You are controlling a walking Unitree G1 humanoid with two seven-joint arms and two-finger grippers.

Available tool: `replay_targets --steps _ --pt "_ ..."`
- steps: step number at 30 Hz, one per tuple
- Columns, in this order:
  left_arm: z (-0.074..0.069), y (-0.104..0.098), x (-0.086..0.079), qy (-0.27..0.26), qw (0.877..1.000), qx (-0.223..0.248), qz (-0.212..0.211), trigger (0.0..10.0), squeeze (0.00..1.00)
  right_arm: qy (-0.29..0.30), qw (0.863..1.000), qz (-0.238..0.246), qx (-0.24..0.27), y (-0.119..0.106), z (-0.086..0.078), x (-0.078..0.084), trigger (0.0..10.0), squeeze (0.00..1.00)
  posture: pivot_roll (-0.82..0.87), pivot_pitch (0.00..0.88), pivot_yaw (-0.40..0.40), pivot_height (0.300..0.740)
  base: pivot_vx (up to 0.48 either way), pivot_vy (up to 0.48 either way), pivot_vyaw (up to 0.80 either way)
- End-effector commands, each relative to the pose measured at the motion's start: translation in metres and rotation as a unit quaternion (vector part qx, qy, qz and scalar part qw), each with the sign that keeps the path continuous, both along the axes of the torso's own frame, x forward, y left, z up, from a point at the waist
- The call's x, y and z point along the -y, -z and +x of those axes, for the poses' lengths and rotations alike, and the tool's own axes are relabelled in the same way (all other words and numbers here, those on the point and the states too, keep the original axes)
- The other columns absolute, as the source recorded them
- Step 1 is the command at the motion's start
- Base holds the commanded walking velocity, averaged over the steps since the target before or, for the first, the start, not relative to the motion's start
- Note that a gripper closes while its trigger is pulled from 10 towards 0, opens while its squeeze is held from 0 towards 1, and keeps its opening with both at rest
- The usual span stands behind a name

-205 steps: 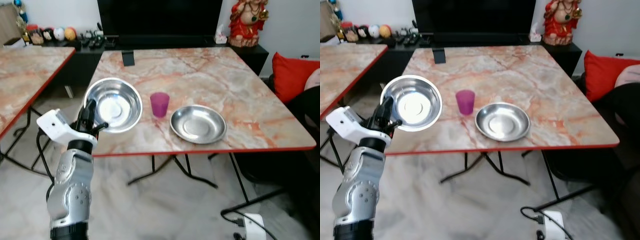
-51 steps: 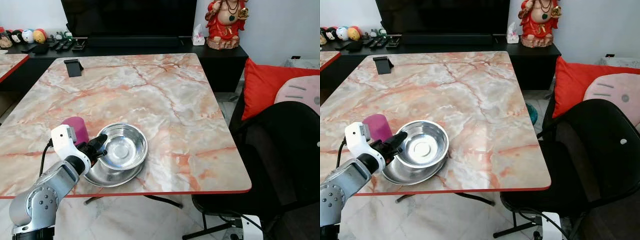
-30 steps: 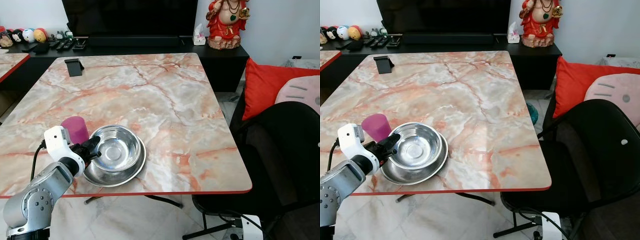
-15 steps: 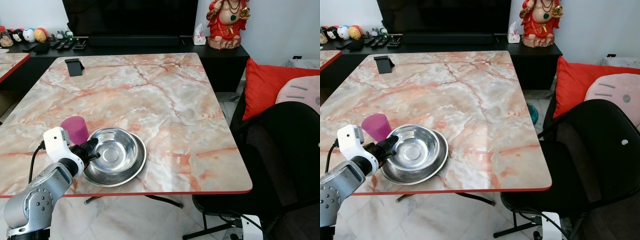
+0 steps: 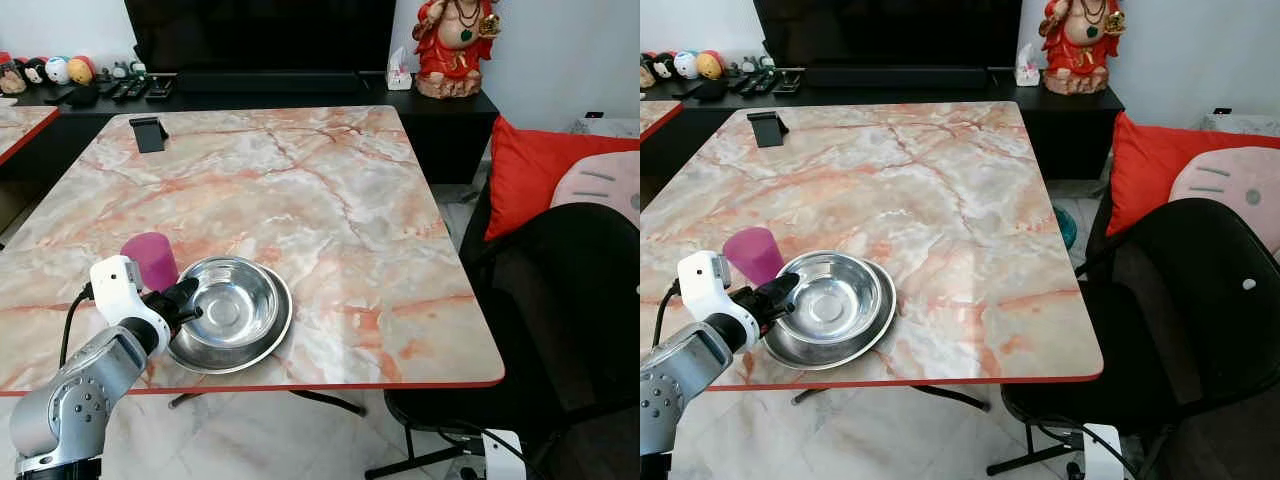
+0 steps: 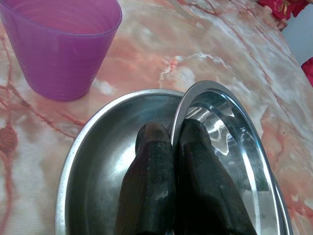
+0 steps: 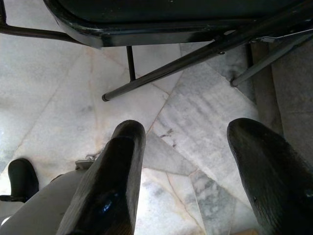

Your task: Setting the table

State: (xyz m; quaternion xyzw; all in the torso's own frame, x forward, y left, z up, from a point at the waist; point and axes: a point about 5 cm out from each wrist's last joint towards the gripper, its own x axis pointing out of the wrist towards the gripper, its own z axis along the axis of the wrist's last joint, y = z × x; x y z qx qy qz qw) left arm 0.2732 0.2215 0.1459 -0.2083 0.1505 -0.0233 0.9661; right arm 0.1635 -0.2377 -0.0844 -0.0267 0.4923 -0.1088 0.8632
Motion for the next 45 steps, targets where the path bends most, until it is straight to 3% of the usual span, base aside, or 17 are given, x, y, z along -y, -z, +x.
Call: replay_targets --steps 1,6,7,8,9,13,14,15,26,28,29,30,31,34,36,37,45 --pt "-0.0006 0.0021 -0.0007 -0.002 1.000 -0.007 0.002 10.0 0.00 -0.004 1.000 -0.001 -0.002 -0.0005 0.0010 0.0008 10.0 0.00 -0.03 0.000 0.021 0.740 0.000 0.000 0.00" --pt "-0.0002 0.0027 0.0006 -0.001 1.000 -0.008 0.002 10.0 0.00 -0.004 1.000 -0.001 -0.003 -0.0005 0.0008 0.0008 10.0 0.00 -0.03 0.000 0.021 0.740 0.000 0.000 0.00" --pt "-0.0002 0.0026 0.0005 -0.001 1.000 -0.008 0.002 10.0 0.32 -0.003 1.000 -0.001 -0.003 -0.0004 0.0008 0.0008 10.0 0.00 -0.03 0.000 0.021 0.740 0.000 0.000 0.00" --pt "-0.0002 0.0026 0.0004 -0.001 1.000 -0.008 0.002 10.0 0.75 -0.003 1.000 -0.001 -0.003 -0.0004 0.0008 0.0007 10.0 0.00 -0.03 0.000 0.020 0.740 0.000 0.000 0.00" --pt "-0.0002 0.0027 0.0005 -0.001 1.000 -0.008 0.003 10.0 0.89 -0.004 1.000 -0.001 -0.003 -0.0005 0.0008 0.0007 10.0 0.00 -0.03 0.000 0.020 0.740 0.000 0.000 0.00" --pt "-0.0003 0.0026 0.0002 -0.001 1.000 -0.008 0.005 10.0 0.87 -0.004 1.000 -0.001 -0.003 -0.0005 0.0009 0.0007 10.0 0.00 -0.03 0.000 0.020 0.740 0.000 0.000 0.00" --pt "-0.0002 0.0027 -0.0001 -0.001 1.000 -0.009 0.007 10.0 0.80 -0.004 1.000 -0.001 -0.002 -0.0005 0.0009 0.0006 10.0 0.00 -0.03 0.000 0.020 0.740 0.000 0.000 0.00" --pt "-0.0001 0.0027 -0.0009 -0.002 1.000 -0.011 0.014 10.0 0.00 -0.004 1.000 0.000 -0.002 -0.0005 0.0010 0.0005 10.0 0.00 -0.03 0.000 0.019 0.740 0.000 0.000 0.00" --pt "0.0020 -0.0001 -0.0028 0.002 1.000 -0.007 0.030 10.0 0.00 -0.005 1.000 0.001 -0.002 -0.0005 0.0011 0.0003 10.0 0.00 -0.03 0.000 0.019 0.740 0.000 0.000 0.00" --pt "0.0019 0.0002 -0.0014 0.005 0.999 -0.008 0.033 10.0 0.04 -0.005 1.000 0.001 -0.003 -0.0004 0.0011 0.0003 10.0 0.00 -0.03 0.000 0.020 0.740 0.000 0.000 0.00" --pt "0.0019 0.0004 -0.0010 0.006 0.999 -0.009 0.035 10.0 0.58 -0.005 1.000 0.001 -0.003 -0.0004 0.0011 0.0003 10.0 0.00 -0.03 0.000 0.019 0.740 0.000 0.000 0.00" --pt "0.0019 0.0006 -0.0009 0.007 0.999 -0.009 0.036 10.0 0.58 -0.005 1.000 0.001 -0.003 -0.0004 0.0011 0.0004 10.0 0.00 -0.03 0.000 0.019 0.740 0.000 0.000 0.00" --pt "0.0018 0.0009 -0.0006 0.007 0.999 -0.010 0.040 10.0 1.00 -0.005 1.000 0.001 -0.003 -0.0005 0.0011 0.0004 10.0 0.00 -0.03 0.000 0.019 0.740 0.000 0.000 0.00" --pt "0.0017 0.0014 -0.0003 0.008 0.999 -0.012 0.046 10.0 1.00 -0.005 1.000 0.001 -0.003 -0.0004 0.0011 0.0004 10.0 0.00 -0.03 0.000 0.019 0.740 0.000 0.000 0.00" --pt "0.0011 0.0027 -0.0013 0.009 0.998 -0.019 0.055 10.0 0.14 -0.006 1.000 0.001 -0.003 -0.0004 0.0011 0.0003 10.0 0.00 -0.03 0.000 0.019 0.740 0.000 0.000 0.00" --pt "0.0008 0.0031 -0.0020 0.009 0.998 -0.020 0.058 10.0 0.00 -0.006 1.000 0.002 -0.003 -0.0004 0.0011 0.0003 10.0 0.00 -0.03 0.000 0.019 0.740 0.000 0.000 0.00" --pt "0.0001 0.0031 -0.0047 0.012 0.996 -0.026 0.087 10.0 0.00 -0.009 1.000 0.002 -0.005 -0.0004 0.0012 0.0001 10.0 0.00 -0.02 0.000 0.017 0.740 0.000 0.000 0.00"
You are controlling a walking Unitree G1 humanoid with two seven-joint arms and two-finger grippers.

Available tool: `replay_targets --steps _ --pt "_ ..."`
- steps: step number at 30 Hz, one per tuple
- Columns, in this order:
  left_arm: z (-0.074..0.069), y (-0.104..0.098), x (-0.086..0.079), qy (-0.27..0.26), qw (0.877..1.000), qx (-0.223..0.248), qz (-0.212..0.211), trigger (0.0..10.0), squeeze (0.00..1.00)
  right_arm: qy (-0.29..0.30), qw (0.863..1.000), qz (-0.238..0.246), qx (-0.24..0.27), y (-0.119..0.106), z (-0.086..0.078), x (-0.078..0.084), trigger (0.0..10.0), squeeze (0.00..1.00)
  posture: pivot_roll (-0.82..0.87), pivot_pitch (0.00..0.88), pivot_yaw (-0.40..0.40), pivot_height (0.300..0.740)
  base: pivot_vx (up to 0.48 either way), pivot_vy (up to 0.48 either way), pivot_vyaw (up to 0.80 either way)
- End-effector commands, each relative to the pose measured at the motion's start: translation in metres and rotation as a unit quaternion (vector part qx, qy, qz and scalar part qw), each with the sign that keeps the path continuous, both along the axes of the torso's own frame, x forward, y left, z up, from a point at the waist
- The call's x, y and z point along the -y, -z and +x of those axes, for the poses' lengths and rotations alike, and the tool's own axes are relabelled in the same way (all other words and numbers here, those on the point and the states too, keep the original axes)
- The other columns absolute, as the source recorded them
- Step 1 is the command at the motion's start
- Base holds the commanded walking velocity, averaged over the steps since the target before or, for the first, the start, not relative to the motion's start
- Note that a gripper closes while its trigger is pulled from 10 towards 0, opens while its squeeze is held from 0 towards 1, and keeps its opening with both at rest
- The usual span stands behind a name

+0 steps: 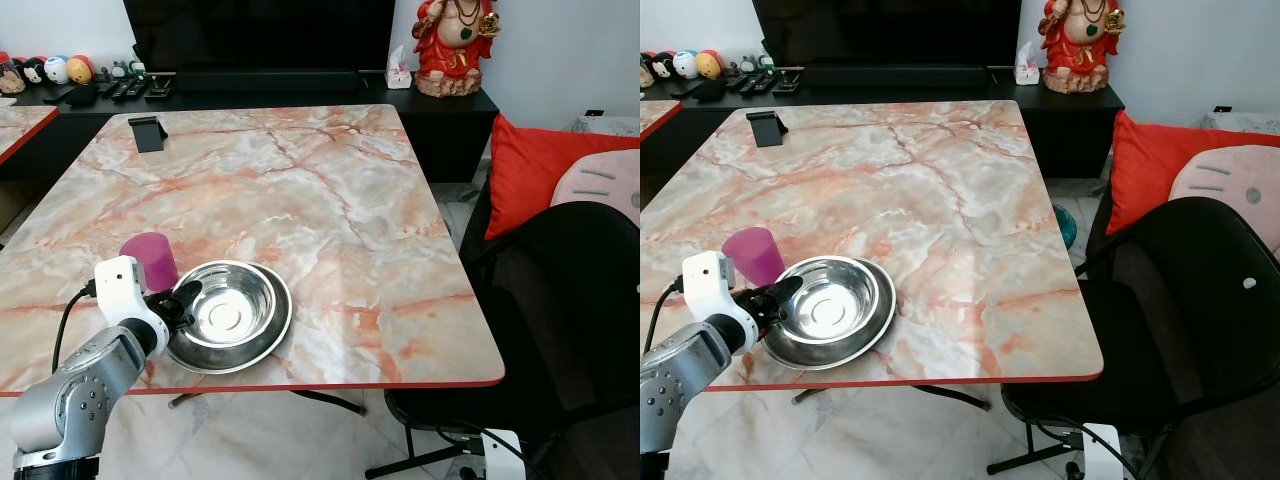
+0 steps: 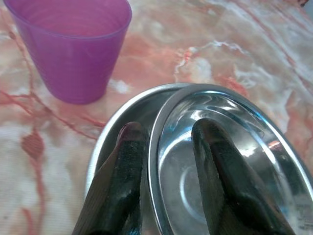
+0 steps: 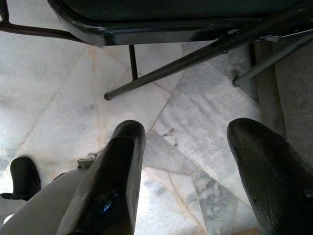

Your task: Setting the table

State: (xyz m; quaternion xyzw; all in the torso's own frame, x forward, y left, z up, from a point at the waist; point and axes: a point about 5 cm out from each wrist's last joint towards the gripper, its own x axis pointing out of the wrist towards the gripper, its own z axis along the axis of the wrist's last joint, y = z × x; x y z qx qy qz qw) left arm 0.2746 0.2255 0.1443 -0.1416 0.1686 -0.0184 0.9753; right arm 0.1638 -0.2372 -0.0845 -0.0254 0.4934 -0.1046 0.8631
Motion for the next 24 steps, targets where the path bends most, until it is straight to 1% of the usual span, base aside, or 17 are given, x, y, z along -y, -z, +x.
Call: replay_targets --steps 1,3,5,10,17,18,22,23,24 --pt "-0.001 0.002 -0.001 0.006 1.000 -0.012 0.027 10.0 0.00 -0.006 1.000 -0.001 -0.004 0.000 0.001 0.001 10.0 0.00 -0.02 0.000 0.017 0.740 0.000 0.000 0.00" --pt "-0.002 0.003 0.000 0.015 0.999 -0.017 0.038 10.0 0.00 -0.006 1.000 -0.001 -0.005 0.000 0.001 0.001 10.0 0.00 -0.02 0.000 0.017 0.740 0.000 0.000 0.00" --pt "-0.003 0.004 0.001 0.018 0.999 -0.019 0.040 10.0 0.00 -0.007 1.000 -0.001 -0.005 0.000 0.001 0.000 10.0 0.00 -0.02 0.000 0.018 0.740 0.000 0.000 0.00" --pt "-0.003 0.005 0.001 0.030 0.998 -0.025 0.059 10.0 0.00 -0.007 1.000 0.001 -0.005 0.000 0.001 0.000 10.0 0.00 -0.02 0.000 0.018 0.740 0.000 0.000 0.00" --pt "-0.003 0.004 0.003 0.038 0.997 -0.023 0.056 10.0 0.00 -0.008 1.000 0.001 -0.006 0.000 0.001 0.000 10.0 0.00 -0.02 0.000 0.018 0.740 0.000 0.000 0.00" --pt "-0.003 0.002 0.004 0.041 0.997 -0.019 0.056 10.0 0.00 -0.008 1.000 0.001 -0.006 0.000 0.001 0.000 10.0 0.00 -0.02 0.000 0.020 0.740 0.000 0.000 0.00" --pt "0.001 -0.013 0.006 0.044 0.995 0.033 0.079 10.0 0.00 -0.007 1.000 0.001 -0.005 0.000 0.001 0.000 10.0 0.00 -0.02 0.000 0.016 0.740 0.000 0.000 0.00" --pt "0.003 -0.021 0.006 0.048 0.992 0.053 0.106 10.0 0.00 -0.008 1.000 0.000 -0.005 0.000 0.001 0.000 10.0 0.00 -0.02 0.000 0.016 0.740 0.000 0.000 0.00" --pt "0.003 -0.024 0.007 0.052 0.990 0.061 0.113 10.0 0.00 -0.008 1.000 0.000 -0.005 0.000 0.001 0.000 10.0 0.00 -0.02 0.000 0.015 0.740 0.000 0.000 0.00"
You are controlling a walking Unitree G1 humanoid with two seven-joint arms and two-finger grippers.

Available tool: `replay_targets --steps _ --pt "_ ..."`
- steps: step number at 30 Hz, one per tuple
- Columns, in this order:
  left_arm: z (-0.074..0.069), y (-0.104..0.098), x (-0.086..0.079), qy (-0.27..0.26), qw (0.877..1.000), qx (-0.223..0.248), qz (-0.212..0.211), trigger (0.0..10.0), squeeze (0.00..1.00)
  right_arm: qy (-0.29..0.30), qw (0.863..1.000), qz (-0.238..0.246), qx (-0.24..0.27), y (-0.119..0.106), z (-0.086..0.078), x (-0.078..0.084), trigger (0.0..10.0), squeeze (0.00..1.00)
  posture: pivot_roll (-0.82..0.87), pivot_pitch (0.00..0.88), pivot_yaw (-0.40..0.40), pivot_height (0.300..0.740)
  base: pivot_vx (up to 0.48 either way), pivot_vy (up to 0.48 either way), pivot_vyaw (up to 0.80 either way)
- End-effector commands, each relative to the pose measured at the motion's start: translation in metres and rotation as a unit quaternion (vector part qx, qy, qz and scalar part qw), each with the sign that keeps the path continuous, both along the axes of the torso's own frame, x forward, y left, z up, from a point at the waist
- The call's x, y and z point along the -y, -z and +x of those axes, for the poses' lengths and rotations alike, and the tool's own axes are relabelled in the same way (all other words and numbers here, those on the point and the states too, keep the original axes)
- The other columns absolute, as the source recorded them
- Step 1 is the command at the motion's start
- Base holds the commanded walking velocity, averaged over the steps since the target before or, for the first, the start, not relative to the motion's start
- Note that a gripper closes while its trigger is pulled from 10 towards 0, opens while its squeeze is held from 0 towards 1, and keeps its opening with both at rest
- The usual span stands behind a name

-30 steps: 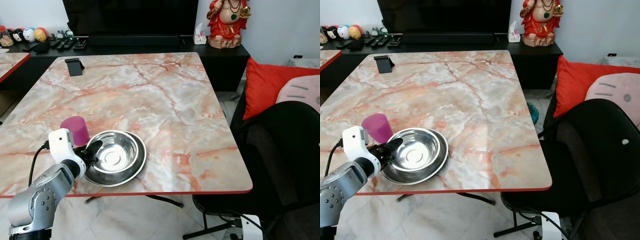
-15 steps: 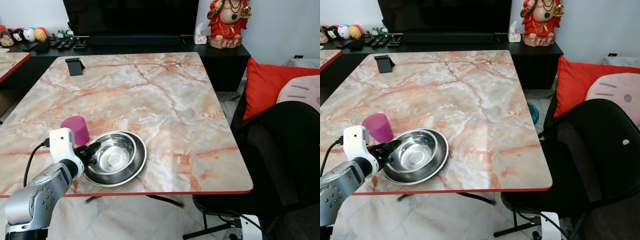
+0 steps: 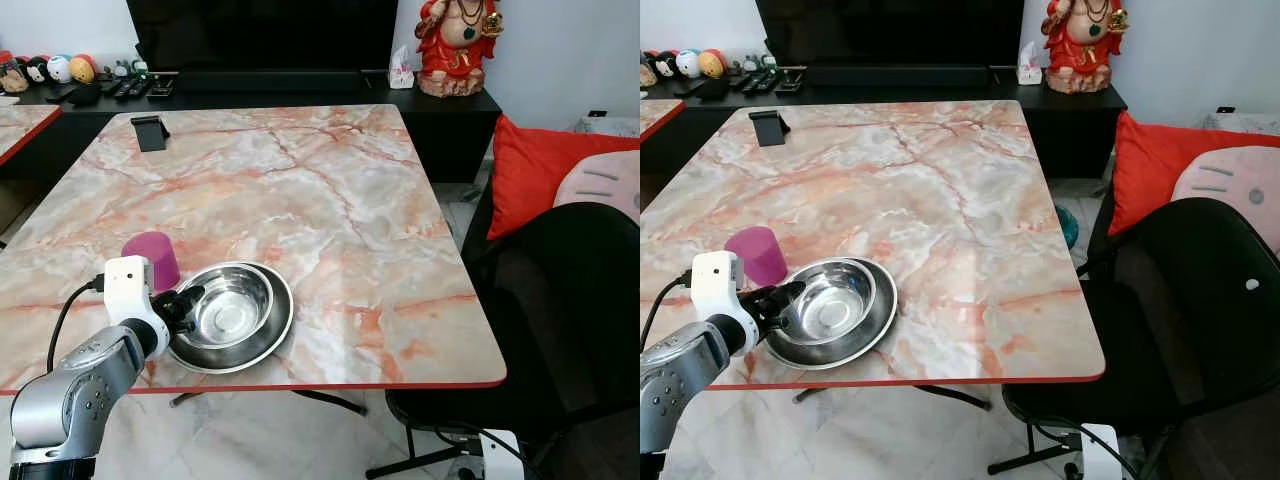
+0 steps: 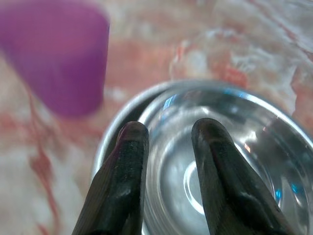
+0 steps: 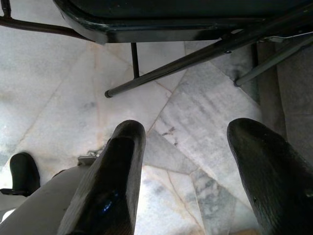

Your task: Setting the table

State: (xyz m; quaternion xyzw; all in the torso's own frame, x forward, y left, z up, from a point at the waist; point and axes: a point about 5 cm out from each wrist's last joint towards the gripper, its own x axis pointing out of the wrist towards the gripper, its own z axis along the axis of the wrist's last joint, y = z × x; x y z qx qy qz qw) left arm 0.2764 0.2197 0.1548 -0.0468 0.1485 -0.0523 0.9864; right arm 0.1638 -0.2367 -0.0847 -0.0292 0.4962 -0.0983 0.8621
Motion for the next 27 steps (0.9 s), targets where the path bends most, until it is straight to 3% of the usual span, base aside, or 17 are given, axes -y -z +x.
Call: replay_targets --steps 1,8,9,11,16,20,27 --pt "0.001 -0.013 0.001 0.008 0.999 0.033 0.023 10.0 0.00 -0.001 1.000 0.000 -0.002 -0.001 0.001 0.001 10.0 0.00 -0.02 0.000 0.015 0.740 0.000 0.000 0.00" --pt "0.004 -0.033 0.005 0.018 0.994 0.101 0.024 10.0 0.00 0.000 1.000 -0.001 -0.001 -0.001 0.001 0.001 10.0 0.00 -0.02 0.000 0.016 0.740 0.000 0.000 0.00" --pt "0.005 -0.043 0.003 0.004 0.988 0.145 0.043 10.0 0.00 0.001 1.000 -0.001 0.001 -0.001 0.001 0.001 10.0 0.00 -0.02 0.000 0.016 0.740 0.000 0.000 0.00" --pt "0.005 -0.048 0.000 -0.011 0.978 0.187 0.088 10.0 0.00 0.005 1.000 0.000 0.004 -0.001 0.001 0.001 10.0 0.00 -0.02 0.000 0.019 0.740 0.000 0.000 0.00" --pt "-0.001 -0.038 0.000 -0.028 0.967 0.216 0.129 10.0 0.00 0.014 1.000 0.001 0.011 -0.001 0.001 0.000 10.0 0.00 -0.03 0.000 0.026 0.740 0.000 0.000 0.00" --pt "-0.006 -0.019 0.011 -0.015 0.962 0.224 0.156 10.0 0.00 0.015 1.000 0.001 0.011 -0.001 0.001 0.000 10.0 0.00 -0.03 0.000 0.021 0.740 0.000 0.000 0.00" --pt "-0.013 0.000 0.020 -0.030 0.957 0.238 0.164 10.0 0.00 0.017 1.000 -0.006 0.015 -0.001 0.000 0.002 10.0 0.00 -0.04 0.000 0.010 0.740 0.000 0.000 0.00"
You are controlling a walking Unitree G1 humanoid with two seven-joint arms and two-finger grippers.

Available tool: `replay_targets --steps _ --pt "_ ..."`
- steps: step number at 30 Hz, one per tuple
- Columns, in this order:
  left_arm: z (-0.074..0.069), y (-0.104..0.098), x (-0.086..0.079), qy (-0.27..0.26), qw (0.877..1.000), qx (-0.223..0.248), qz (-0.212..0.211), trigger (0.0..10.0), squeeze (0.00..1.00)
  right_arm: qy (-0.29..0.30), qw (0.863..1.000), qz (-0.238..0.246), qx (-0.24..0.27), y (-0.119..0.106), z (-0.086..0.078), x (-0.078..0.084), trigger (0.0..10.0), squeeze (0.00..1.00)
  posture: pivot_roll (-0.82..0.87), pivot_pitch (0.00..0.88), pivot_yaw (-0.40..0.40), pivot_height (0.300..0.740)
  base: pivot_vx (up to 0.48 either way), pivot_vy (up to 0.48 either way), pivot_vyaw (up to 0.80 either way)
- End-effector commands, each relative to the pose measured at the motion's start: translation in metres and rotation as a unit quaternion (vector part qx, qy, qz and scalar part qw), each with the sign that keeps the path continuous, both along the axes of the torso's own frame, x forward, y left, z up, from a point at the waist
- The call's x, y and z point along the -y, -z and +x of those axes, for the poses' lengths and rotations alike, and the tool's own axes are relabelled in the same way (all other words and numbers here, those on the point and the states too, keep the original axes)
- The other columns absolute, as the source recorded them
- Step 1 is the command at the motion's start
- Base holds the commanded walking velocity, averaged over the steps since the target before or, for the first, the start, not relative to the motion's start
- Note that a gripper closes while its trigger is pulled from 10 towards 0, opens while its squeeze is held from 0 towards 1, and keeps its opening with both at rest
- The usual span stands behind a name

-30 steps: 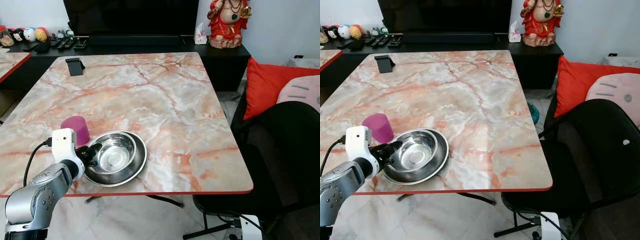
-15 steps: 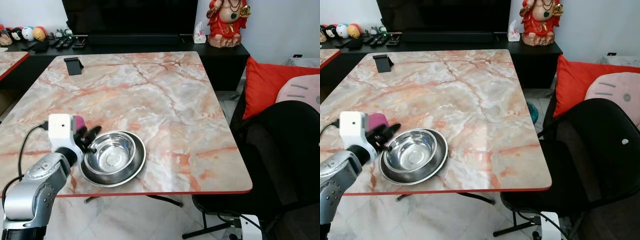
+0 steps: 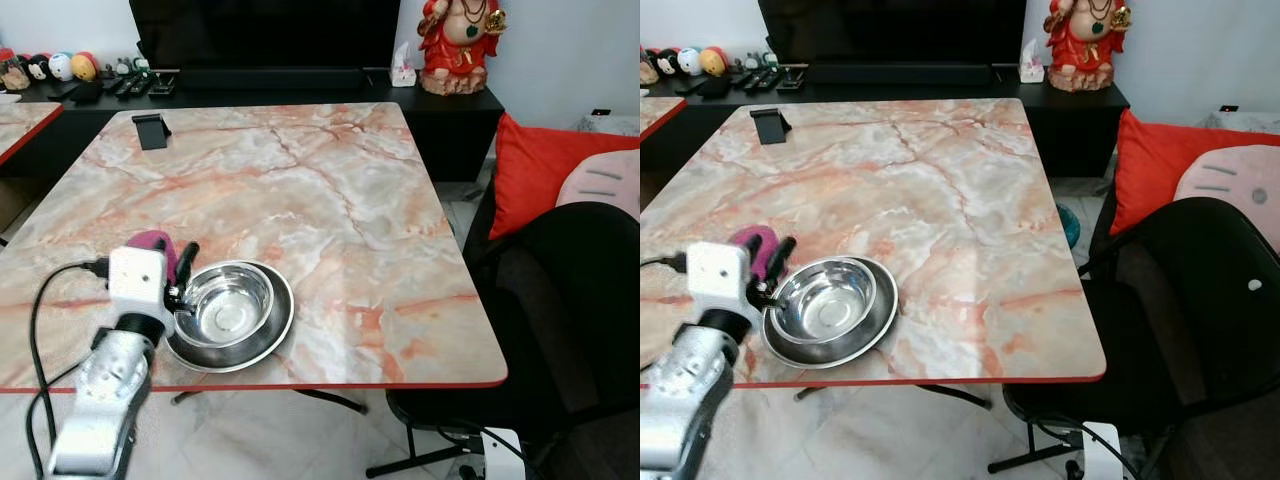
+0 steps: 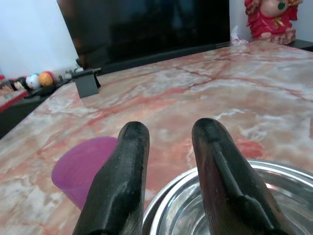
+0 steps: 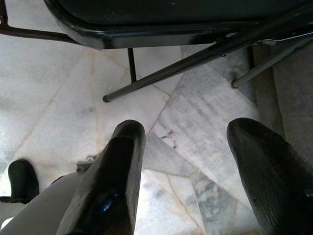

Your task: Setting the table

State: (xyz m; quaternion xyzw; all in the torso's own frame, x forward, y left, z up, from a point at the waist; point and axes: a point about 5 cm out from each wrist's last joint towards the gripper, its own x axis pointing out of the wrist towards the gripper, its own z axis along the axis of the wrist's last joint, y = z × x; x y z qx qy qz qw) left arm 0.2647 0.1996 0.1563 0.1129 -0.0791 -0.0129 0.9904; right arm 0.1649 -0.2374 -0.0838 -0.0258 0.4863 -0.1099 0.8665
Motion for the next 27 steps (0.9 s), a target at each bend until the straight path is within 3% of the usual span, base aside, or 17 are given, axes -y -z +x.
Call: replay_targets --steps 1,7,27 --pt "-0.002 0.002 0.001 -0.005 1.000 0.010 0.014 10.0 0.00 0.006 1.000 -0.003 0.003 0.000 -0.001 0.002 10.0 0.00 -0.04 0.000 0.010 0.740 0.000 0.000 0.00" --pt "-0.002 0.005 0.008 0.007 0.999 0.028 0.038 10.0 0.00 0.006 1.000 -0.005 0.003 0.000 -0.002 0.002 10.0 0.00 -0.04 0.000 0.007 0.740 0.000 0.000 0.00" --pt "0.003 0.005 0.021 0.028 0.998 0.045 0.031 10.0 0.00 0.014 1.000 -0.003 0.000 0.002 -0.005 0.000 10.0 0.00 -0.05 0.000 0.025 0.740 0.000 0.000 0.00"
